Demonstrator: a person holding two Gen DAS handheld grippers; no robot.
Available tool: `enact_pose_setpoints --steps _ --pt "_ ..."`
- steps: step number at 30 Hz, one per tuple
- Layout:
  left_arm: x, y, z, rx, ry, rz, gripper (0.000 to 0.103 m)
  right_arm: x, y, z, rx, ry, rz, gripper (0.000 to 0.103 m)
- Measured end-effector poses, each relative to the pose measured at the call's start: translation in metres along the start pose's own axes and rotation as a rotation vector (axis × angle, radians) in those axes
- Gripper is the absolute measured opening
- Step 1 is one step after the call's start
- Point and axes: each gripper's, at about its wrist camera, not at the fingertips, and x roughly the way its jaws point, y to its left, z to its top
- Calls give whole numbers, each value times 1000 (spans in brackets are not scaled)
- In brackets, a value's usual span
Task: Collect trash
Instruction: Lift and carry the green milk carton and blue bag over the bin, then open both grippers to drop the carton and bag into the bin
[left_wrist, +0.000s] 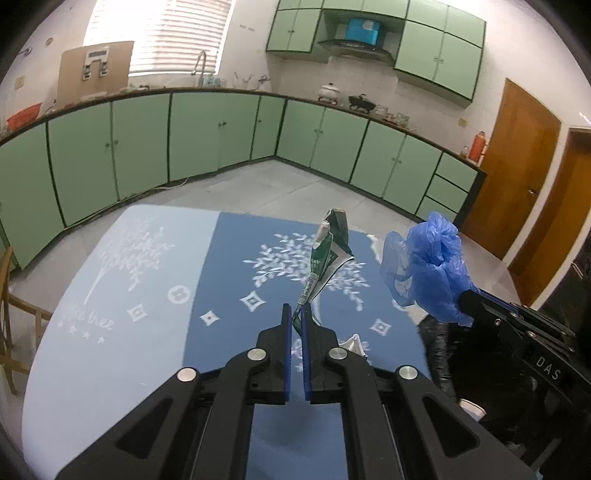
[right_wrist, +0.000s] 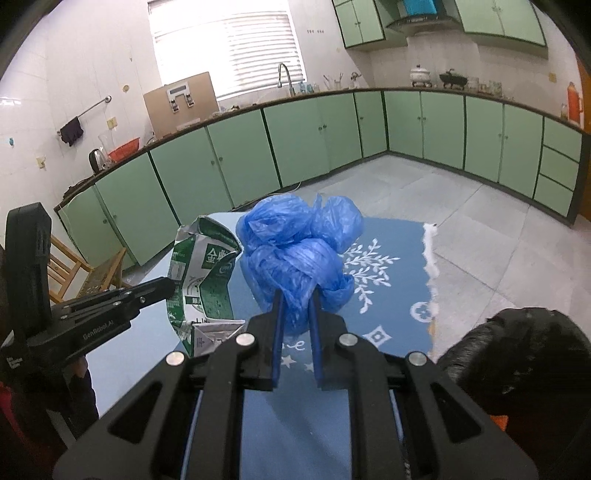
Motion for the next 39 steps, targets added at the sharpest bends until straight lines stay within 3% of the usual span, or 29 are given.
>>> enact_pose_setpoints --steps 12,25,39 --pt "-19 -81 0 99 -24 -121 5 -81 -36 -10 35 -75 -76 12" --pt "-8 -194 -12 213 -14 -293 5 -160 -104 -42 108 -115 -265 12" --pt "24 -268 -37 281 22 -365 5 -183 -161 -90 211 -86 -420 12"
